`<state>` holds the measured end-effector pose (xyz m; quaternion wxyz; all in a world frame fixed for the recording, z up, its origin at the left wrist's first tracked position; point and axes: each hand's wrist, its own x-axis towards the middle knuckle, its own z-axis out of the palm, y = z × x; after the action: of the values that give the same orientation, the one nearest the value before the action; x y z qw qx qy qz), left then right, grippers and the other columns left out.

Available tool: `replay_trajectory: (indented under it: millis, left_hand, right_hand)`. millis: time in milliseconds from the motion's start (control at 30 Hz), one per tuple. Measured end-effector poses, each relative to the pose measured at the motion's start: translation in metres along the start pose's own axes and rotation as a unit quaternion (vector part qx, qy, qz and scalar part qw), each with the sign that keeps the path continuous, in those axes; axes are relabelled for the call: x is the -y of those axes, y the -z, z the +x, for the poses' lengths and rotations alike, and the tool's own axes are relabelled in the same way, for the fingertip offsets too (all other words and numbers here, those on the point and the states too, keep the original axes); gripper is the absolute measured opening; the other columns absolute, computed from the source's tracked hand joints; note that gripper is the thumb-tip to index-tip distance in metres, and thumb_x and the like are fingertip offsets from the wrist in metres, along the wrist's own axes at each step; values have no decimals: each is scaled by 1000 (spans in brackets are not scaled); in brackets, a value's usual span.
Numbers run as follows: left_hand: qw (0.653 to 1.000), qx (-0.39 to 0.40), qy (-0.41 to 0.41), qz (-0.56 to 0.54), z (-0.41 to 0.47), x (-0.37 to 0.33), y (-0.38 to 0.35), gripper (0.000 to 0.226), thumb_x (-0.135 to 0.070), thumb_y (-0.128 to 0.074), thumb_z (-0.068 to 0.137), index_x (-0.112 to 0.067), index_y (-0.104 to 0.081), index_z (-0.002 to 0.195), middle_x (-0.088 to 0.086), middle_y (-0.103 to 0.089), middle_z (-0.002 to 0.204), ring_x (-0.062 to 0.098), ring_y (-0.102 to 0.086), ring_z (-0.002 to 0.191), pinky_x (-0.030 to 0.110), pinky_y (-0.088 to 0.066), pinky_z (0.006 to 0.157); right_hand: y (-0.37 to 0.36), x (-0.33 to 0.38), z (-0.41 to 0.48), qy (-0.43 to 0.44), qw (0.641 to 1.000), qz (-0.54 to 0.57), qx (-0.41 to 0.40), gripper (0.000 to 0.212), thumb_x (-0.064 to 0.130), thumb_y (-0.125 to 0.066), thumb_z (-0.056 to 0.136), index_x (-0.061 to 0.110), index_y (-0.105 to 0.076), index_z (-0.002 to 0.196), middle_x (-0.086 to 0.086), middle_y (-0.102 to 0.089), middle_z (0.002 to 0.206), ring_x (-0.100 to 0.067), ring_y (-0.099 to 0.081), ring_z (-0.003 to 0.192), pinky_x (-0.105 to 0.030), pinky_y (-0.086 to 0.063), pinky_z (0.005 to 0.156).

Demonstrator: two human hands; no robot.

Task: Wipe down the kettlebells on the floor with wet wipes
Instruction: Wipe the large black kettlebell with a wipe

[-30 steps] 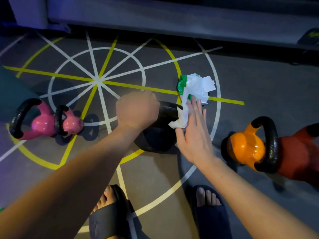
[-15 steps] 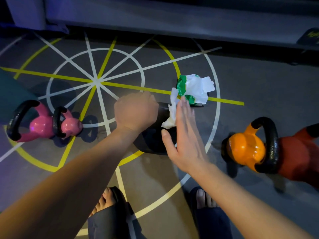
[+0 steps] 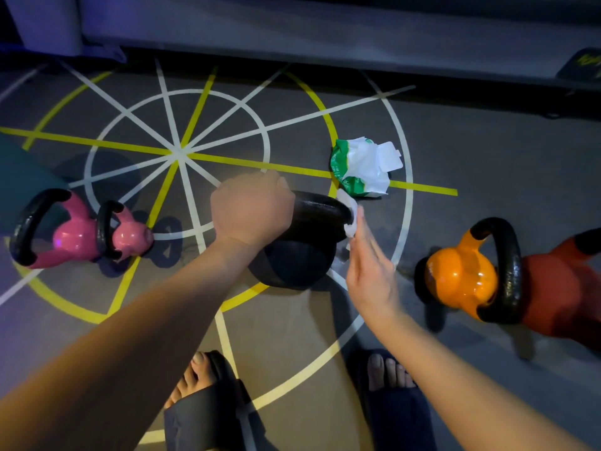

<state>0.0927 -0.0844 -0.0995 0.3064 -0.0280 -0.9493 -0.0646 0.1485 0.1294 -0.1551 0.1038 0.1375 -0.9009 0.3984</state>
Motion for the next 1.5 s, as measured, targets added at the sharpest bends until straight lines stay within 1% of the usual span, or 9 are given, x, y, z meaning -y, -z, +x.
replay_trajectory:
  millis: [133,267,500,767,967,1167,1300,1433,1500]
  left_hand:
    - [1000,4,7,-1,0,1,0,37,-27,-42,97,-13,-58,66,3,-55,57,28,-52,51,28,-23,52]
    - [1000,6,7,4,-1,1,-2,37,-27,-42,97,-14,-59,67,4,-56,57,29,-53,51,29,-24,52]
    - [1000,7,1,-2,-1,0,0,36,-26,-41,98,-14,-57,67,4,-57,57,29,-54,51,30,-28,50]
    - [1000,2,-4,-5,-1,0,2,36,-26,-42,97,-13,-59,68,3,-57,59,27,-53,52,28,-26,52]
    - [1000,-2,2,5,0,0,-2,38,-26,-40,97,-13,-57,66,4,-56,56,29,-53,50,28,-24,51]
    - [1000,1,-4,-4,0,0,0,38,-25,-40,98,-13,-57,66,5,-59,59,30,-55,51,30,-29,50]
    - [1000,3,-5,-4,0,0,1,36,-25,-40,97,-14,-57,67,5,-58,60,30,-55,53,30,-26,53]
    - [1000,14,-4,-11,0,0,3,37,-26,-40,98,-13,-59,69,5,-59,61,30,-56,54,31,-30,52]
    - [1000,13,-3,-8,0,0,3,37,-26,-40,98,-13,-58,68,5,-59,61,30,-55,54,30,-27,53]
  right_hand:
    - [-2,27,2,-96,994,32,-32,59,14,-37,102,18,-25,160,-9,-48,155,-31,-54,133,-35,-44,100]
    - [-10,47,27,52,996,12,-70,50,-7,-39,99,-7,-41,150,-21,-41,156,-31,-37,148,-38,-26,125]
    - [-5,38,24,159,979,-126,-22,56,-13,-37,96,-4,-39,151,-21,-37,159,-31,-29,152,-49,-19,127]
    - [8,18,9,-80,996,-24,19,66,-4,-41,99,16,-26,160,-1,-29,164,-11,-12,150,-38,-23,121]
    - [-12,52,38,85,995,-36,-46,50,-2,-34,98,-5,-48,146,-19,-48,152,-31,-42,145,-41,-23,126]
    - [-6,47,34,183,973,-135,-45,51,-11,-42,98,0,-48,147,-16,-47,154,-26,-39,148,-49,-24,125]
    - [6,25,16,110,988,-104,-34,61,-9,-34,95,4,-36,154,-12,-39,160,-20,-33,151,-44,-21,126]
    - [8,22,15,2,999,-29,-45,61,11,-28,95,10,-39,155,4,-36,156,21,-10,143,-36,-30,120]
    - [7,25,19,9,998,-10,-59,56,8,-32,98,9,-42,153,2,-39,155,15,-18,145,-32,-28,121]
